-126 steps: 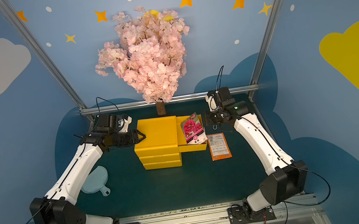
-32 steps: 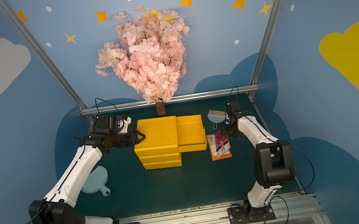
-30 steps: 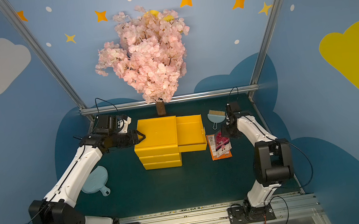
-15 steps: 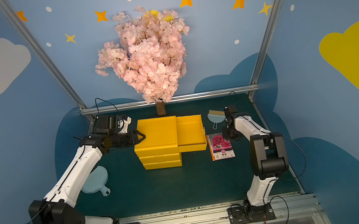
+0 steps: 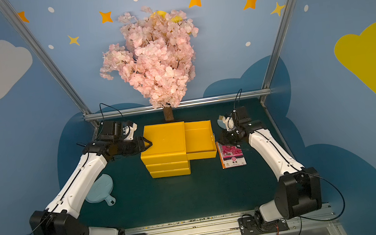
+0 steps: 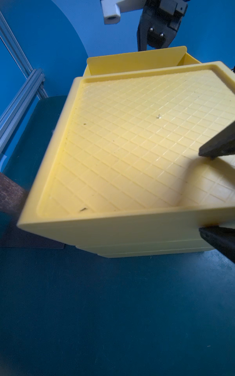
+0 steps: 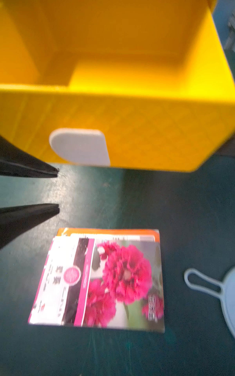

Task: Take the seed bags out of the drawer
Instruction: Close the drawer in the storage box.

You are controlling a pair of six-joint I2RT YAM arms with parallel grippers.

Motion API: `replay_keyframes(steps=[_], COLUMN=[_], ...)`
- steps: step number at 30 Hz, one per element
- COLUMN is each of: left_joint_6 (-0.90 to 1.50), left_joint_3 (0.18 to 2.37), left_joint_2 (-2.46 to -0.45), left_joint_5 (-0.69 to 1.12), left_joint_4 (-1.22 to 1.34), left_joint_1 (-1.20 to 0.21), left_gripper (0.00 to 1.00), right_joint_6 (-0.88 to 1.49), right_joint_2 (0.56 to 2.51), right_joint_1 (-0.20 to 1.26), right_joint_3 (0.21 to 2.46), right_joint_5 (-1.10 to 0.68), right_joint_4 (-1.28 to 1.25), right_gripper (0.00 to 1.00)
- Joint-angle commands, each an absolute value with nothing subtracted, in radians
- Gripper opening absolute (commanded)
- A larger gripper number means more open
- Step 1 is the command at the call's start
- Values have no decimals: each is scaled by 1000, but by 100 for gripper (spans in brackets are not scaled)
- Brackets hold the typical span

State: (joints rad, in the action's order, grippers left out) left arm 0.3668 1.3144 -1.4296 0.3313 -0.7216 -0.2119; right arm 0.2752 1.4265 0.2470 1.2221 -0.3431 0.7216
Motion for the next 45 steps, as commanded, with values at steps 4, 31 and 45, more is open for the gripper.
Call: replay_keyframes(steps=[4,31,45], left_joint_6=[376,351,319], left_joint_3=[1290,1270,1296], left_joint_2=[-1422,-1428,-1463], left_joint_5=[292,355,362], left_joint_4=[-873,-786,-771], left_joint_1=[-222,-224,-231], left_gripper=[56,57,57], right_joint_6=[304,416,486], right_joint_2=[1393,1550,1622], right_joint_1=[317,451,505], right_joint_3=[1271,1378,1397], right_joint_5=[-432,-476,-534], right_joint_4=[737,660,552], right_gripper=[29,31,36])
